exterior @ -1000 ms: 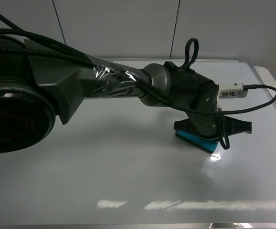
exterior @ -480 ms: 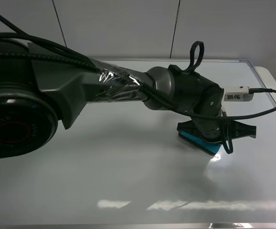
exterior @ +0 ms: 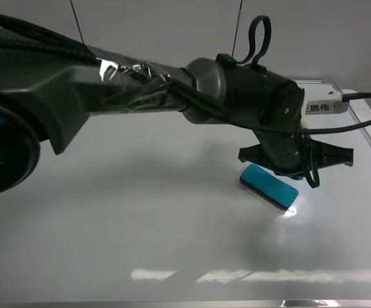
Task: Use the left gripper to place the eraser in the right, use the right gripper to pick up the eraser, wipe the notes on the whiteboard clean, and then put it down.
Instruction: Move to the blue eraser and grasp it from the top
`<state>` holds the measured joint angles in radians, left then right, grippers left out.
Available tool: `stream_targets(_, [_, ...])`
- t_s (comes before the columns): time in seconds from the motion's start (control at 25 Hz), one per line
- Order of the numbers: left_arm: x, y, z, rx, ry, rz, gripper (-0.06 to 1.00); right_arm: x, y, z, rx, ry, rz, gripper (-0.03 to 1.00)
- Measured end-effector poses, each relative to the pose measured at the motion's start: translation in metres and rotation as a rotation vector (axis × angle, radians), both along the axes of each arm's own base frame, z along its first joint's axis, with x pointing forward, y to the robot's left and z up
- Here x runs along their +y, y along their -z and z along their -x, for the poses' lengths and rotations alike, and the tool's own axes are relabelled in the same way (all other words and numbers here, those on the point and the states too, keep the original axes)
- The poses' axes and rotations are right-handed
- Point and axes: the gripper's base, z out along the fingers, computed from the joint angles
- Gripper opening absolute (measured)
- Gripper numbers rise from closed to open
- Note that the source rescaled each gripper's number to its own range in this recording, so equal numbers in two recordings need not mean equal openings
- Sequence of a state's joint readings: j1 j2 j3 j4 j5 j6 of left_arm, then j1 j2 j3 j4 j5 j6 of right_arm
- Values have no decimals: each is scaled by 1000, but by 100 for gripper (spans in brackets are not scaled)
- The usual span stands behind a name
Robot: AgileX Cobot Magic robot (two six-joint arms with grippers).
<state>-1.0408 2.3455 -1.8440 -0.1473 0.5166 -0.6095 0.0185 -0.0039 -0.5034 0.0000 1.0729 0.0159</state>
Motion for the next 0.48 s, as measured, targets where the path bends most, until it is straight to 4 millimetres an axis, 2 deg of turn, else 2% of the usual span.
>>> stream_targets(0.04, [3, -17, -3, -28, 0, 21, 0, 0, 0, 0, 0, 0, 0, 100])
stream_targets(0.08, [5, -25, -5, -40, 0, 26, 1, 0, 0, 0, 0, 0, 0, 100])
stream_targets(0.16, [8, -34, -6, -74, 16, 15, 6, 0, 0, 0, 0, 0, 0, 100])
stream_targets(0.24, [12, -37, -6, -105, 50, -28, 19, 0, 0, 0, 0, 0, 0, 100])
stream_targets(0.32, [15, -35, -6, -135, 98, -93, 37, 0, 0, 0, 0, 0, 0, 100])
stream_targets(0.44, [21, -32, -6, -172, 164, -185, 81, 0, 0, 0, 0, 0, 0, 100])
stream_targets(0.48, [23, -31, -7, -185, 189, -216, 89, 0, 0, 0, 0, 0, 0, 100])
